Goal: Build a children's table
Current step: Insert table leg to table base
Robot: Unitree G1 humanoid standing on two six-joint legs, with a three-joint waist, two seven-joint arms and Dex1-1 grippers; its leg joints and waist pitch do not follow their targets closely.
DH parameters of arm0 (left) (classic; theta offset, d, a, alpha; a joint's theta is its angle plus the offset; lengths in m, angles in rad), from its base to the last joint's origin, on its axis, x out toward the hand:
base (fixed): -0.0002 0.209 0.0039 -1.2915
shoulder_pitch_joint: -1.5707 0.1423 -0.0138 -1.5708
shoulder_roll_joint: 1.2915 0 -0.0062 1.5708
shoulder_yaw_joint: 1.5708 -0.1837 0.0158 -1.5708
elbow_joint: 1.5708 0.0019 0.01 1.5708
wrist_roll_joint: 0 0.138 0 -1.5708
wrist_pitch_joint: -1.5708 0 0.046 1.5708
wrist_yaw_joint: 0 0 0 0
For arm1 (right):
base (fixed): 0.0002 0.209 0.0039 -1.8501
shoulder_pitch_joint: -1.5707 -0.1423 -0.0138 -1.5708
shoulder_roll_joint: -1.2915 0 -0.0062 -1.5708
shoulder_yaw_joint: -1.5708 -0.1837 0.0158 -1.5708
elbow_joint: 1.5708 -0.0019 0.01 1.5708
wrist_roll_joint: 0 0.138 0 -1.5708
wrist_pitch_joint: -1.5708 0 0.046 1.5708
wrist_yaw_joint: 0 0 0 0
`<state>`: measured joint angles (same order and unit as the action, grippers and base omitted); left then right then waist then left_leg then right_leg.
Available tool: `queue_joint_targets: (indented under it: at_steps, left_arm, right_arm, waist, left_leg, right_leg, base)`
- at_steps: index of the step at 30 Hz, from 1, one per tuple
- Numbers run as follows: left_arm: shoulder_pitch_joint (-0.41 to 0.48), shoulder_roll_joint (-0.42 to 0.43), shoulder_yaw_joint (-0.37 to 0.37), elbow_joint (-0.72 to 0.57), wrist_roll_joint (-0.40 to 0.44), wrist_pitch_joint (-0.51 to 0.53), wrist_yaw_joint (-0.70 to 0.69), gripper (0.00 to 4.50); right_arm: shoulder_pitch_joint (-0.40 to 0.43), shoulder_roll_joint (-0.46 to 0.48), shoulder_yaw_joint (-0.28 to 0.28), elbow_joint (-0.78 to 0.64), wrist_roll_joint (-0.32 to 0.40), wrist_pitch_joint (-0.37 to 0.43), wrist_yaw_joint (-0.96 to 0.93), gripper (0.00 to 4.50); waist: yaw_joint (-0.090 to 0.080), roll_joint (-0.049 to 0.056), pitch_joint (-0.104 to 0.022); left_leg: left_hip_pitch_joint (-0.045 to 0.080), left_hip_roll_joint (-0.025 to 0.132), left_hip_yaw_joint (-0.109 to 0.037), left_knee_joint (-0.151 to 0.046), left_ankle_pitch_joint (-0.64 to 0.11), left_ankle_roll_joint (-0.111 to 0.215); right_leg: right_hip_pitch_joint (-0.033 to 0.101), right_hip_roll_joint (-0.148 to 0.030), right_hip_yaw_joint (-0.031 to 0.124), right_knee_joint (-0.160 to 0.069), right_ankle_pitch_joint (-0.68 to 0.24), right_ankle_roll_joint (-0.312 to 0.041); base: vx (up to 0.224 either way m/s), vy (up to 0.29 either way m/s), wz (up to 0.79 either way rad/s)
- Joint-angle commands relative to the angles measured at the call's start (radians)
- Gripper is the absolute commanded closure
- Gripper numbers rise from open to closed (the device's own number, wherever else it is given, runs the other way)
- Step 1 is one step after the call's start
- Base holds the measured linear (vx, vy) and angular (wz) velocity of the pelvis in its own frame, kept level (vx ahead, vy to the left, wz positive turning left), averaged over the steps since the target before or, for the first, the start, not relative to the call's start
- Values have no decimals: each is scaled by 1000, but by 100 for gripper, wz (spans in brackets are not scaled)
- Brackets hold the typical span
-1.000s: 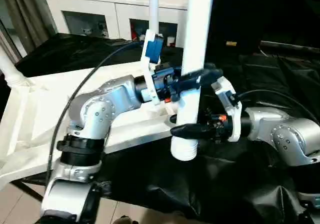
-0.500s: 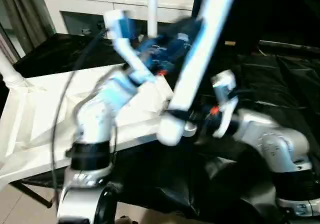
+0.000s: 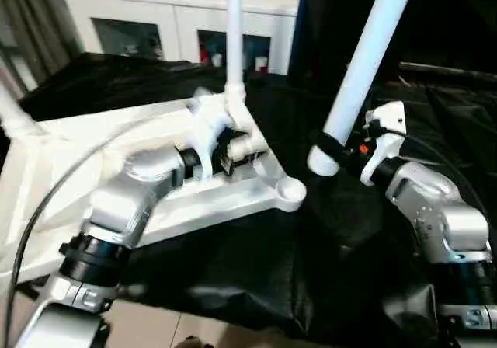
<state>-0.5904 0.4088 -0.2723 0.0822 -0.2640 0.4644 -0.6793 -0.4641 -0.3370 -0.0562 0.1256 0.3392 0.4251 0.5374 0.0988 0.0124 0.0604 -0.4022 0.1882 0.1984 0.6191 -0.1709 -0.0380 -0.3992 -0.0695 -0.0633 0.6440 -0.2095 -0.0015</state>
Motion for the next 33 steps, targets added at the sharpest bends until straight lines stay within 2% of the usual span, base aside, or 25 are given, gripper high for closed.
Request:
queue_joint_targets:
  at_steps: [1, 4, 5, 7, 8, 11, 12, 15, 18, 19, 23, 26, 28, 29, 33]
  left_arm:
    - [-2, 25, -65, 33, 53, -18, -50, 163]
    - [6, 13, -71, 77, 47, 5, -67, 163]
    - [9, 8, -81, 130, 69, 2, -77, 163]
    - [10, 11, -95, 164, 93, -7, -82, 163]
    - [13, 20, -111, 190, 106, -1, -95, 190]
    - [17, 21, -108, 189, 97, 16, -98, 197]
    - [19, 24, -109, 185, 94, 26, -102, 197]
    - [26, 37, -127, 189, 112, 49, -121, 239]
    - [37, 38, -130, 204, 126, 46, -140, 244]
    - [39, 37, -128, 205, 126, 45, -143, 276]
    - [43, 37, -122, 200, 118, 52, -158, 283]
    - [42, 42, -129, 207, 131, 45, -163, 315]
    - [40, 44, -135, 215, 135, 44, -173, 321]
    - [39, 43, -134, 217, 137, 45, -176, 342]
    - [38, 42, -132, 223, 143, 43, -183, 367]
  right_arm:
    - [-5, 2, 3, 13, -19, -29, -13, 259]
    - [-1, 10, 7, 22, -21, -38, -14, 259]
    - [4, 16, 14, 24, -30, -46, -12, 259]
    - [6, 20, 18, 24, -36, -51, -9, 259]
    - [9, 23, 23, 23, -40, -55, -8, 259]
    - [12, 23, 25, 22, -39, -55, -8, 259]
    - [13, 24, 26, 22, -38, -55, -8, 259]
    - [19, 28, 32, 24, -45, -60, -2, 259]
    - [22, 36, 39, 23, -47, -61, 1, 259]
    - [21, 37, 41, 24, -47, -61, 2, 259]
    - [18, 37, 45, 27, -48, -60, 8, 259]
    - [16, 36, 47, 29, -49, -60, 10, 259]
    - [16, 35, 48, 32, -51, -60, 14, 259]
    - [15, 35, 48, 33, -52, -60, 15, 259]
    - [15, 35, 51, 32, -53, -61, 19, 259]
  waist:
    - [-1, -7, -76]
    - [-6, -5, -77]
    - [-8, -2, -77]
    - [-10, -3, -76]
    - [-11, -2, -74]
    - [-10, -1, -74]
    - [-9, -2, -74]
    - [-9, -4, -72]
    - [-8, -4, -71]
    - [-9, -5, -71]
    - [-9, -5, -72]
    - [-9, -4, -71]
    - [-10, -3, -72]
    - [-9, 0, -72]
    - [-10, -1, -72]
  left_leg:
    - [29, 40, -27, -77, -148, -40]
    - [27, 38, -24, -73, -128, -25]
    - [27, 38, -23, -72, -130, -22]
    - [28, 39, -25, -74, -150, -22]
    - [30, 39, -24, -74, -165, -23]
    - [34, 43, -26, -77, -186, -30]
    - [34, 44, -26, -78, -186, -31]
    - [35, 44, -25, -79, -195, -30]
    - [33, 44, -27, -80, -200, -30]
    - [32, 44, -26, -80, -199, -30]
    - [32, 44, -27, -80, -191, -27]
    - [33, 44, -27, -80, -195, -26]
    - [33, 44, -27, -80, -191, -25]
    - [33, 44, -27, -80, -191, -26]
    - [32, 44, -27, -80, -193, -26]
  right_leg:
    - [43, -72, 52, -81, -113, -151]
    - [44, -72, 52, -76, -80, -181]
    - [45, -72, 52, -76, -77, -189]
    - [45, -73, 52, -79, -101, -189]
    - [43, -73, 52, -83, -121, -187]
    - [41, -76, 53, -84, -150, -189]
    - [42, -76, 53, -83, -148, -193]
    - [39, -75, 53, -84, -160, -193]
    - [40, -77, 53, -86, -176, -190]
    - [41, -78, 53, -87, -177, -189]
    - [40, -78, 53, -86, -177, -187]
    - [39, -77, 54, -87, -177, -188]
    - [39, -77, 53, -86, -168, -187]
    - [39, -77, 54, -85, -163, -189]
    - [41, -78, 53, -85, -155, -195]
  base:
    - [0, 0, 0]
    - [0, 0, 0]
    - [0, 0, 0]
    - [0, 0, 0]
    - [0, 0, 0]
    - [0, 0, 0]
    - [0, 0, 0]
    - [0, 0, 0]
    - [0, 0, 0]
    - [0, 0, 0]
    - [0, 0, 0]
    - [0, 0, 0]
    - [0, 0, 0]
    - [0, 0, 0]
    - [0, 0, 0]
